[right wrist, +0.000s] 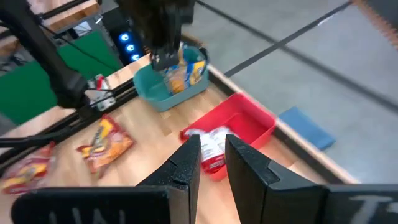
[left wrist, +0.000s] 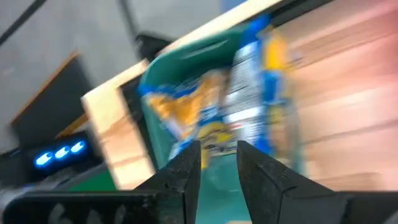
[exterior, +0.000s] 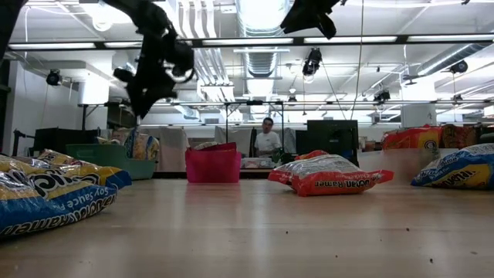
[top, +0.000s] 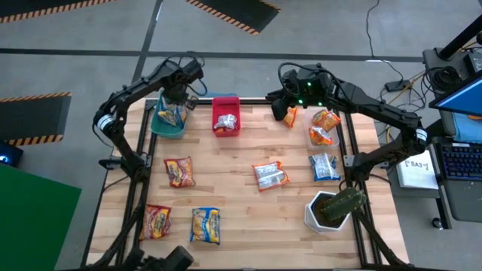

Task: Sort Maruchan noodles
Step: Put the orange noodle pack into the transparent bin

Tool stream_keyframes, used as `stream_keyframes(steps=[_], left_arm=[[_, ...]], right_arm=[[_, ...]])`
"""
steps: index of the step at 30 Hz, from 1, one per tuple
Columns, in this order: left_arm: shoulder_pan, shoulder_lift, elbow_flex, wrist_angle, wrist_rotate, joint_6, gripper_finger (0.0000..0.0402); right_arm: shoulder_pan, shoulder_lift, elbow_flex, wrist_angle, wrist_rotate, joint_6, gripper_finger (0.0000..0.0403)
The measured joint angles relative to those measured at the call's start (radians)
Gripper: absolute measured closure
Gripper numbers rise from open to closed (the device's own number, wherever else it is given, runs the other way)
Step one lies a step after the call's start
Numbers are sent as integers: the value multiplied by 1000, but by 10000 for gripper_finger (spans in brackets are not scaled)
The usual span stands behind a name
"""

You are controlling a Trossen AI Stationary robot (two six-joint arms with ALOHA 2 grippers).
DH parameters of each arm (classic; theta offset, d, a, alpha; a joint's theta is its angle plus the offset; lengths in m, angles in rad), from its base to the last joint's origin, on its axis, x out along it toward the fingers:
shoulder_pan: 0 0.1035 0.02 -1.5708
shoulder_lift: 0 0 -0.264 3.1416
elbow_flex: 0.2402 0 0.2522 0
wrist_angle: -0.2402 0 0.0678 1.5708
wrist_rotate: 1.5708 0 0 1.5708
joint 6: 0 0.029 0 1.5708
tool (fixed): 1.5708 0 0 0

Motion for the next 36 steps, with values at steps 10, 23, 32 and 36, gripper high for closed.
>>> stream_keyframes(steps=[10,23,32,36], left_arm=[[-197,-40,166,185,351,211,316],[-465,-43,125,267,666,361,315],[-496,-61,-7,267,669,282,325],[-500,-80,-43,275,669,230,325]], right_arm=[[-39,51,0,-160,-185,199,339],[-197,84,-2,-643,-117,206,339],[-200,77,-89,-671,-68,233,328],[-289,43,-81,-683,127,257,304]])
